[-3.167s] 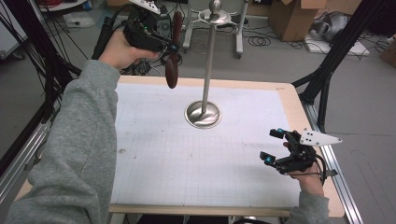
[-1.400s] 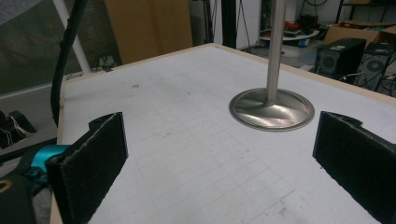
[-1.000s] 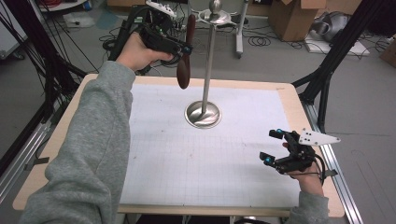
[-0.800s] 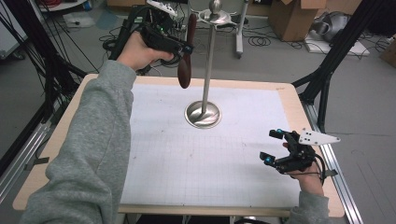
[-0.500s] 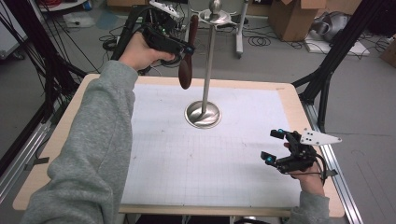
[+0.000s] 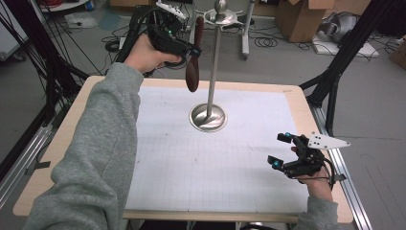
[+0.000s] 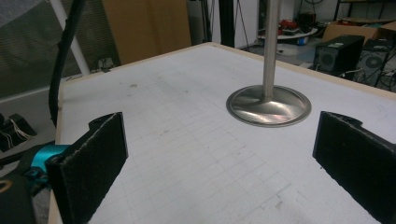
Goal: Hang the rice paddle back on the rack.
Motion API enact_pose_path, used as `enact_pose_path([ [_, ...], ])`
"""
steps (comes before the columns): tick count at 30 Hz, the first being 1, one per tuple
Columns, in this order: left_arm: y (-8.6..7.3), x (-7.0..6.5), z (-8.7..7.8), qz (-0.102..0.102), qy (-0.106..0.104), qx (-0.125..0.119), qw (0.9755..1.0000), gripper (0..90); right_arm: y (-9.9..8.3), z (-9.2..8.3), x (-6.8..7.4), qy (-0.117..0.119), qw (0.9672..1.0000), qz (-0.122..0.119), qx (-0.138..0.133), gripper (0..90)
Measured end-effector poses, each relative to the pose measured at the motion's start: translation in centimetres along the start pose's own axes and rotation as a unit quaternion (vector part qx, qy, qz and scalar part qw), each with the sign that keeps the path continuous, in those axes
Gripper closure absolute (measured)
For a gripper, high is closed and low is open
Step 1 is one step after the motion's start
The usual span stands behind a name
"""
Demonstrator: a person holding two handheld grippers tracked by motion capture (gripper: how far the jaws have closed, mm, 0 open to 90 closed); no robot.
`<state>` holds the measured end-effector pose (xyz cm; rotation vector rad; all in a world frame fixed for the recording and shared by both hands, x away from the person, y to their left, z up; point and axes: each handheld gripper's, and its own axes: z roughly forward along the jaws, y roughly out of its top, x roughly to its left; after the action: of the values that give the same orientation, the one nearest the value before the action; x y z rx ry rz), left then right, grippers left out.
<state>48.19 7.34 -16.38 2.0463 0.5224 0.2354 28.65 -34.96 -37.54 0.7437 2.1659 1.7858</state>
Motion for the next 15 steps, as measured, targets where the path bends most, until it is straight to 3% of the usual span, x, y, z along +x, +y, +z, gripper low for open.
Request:
enact_pose_path([
  [5, 0.00, -0.14, 0.06, 0.005, 0.012, 0.002, 0.9999, 75.8, -0.01, 0.01, 0.00, 0.000, 1.0000, 0.000, 0.000, 1.9],
  [7, -0.03, -0.19, 0.22, 0.008, 0.033, -0.001, 0.9994, 64.1, 0.00, -0.06, -0.02, 0.000, 1.0000, 0.000, -0.003, 1.9],
  [15, -0.64, -0.28, -0.75, 0.028, 0.039, -0.022, 0.9986, 48.6, 0.07, -0.12, -0.06, 0.004, 0.9999, -0.002, -0.013, 1.9],
])
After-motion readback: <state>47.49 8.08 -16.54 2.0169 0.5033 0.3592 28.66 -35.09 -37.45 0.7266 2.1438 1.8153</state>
